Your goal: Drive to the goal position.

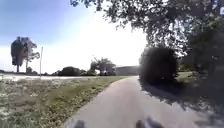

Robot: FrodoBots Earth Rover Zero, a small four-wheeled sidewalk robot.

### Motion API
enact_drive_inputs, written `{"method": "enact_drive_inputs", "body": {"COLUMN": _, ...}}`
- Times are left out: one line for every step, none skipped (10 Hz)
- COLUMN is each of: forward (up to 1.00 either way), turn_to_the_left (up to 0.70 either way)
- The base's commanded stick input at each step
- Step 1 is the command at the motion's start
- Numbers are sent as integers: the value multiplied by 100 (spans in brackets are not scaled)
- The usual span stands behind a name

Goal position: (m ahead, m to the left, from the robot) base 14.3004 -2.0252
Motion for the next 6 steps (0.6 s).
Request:
{"method": "enact_drive_inputs", "body": {"forward": 70, "turn_to_the_left": 0}}
{"method": "enact_drive_inputs", "body": {"forward": 70, "turn_to_the_left": 0}}
{"method": "enact_drive_inputs", "body": {"forward": 70, "turn_to_the_left": 0}}
{"method": "enact_drive_inputs", "body": {"forward": 70, "turn_to_the_left": 0}}
{"method": "enact_drive_inputs", "body": {"forward": 70, "turn_to_the_left": 0}}
{"method": "enact_drive_inputs", "body": {"forward": 70, "turn_to_the_left": 0}}
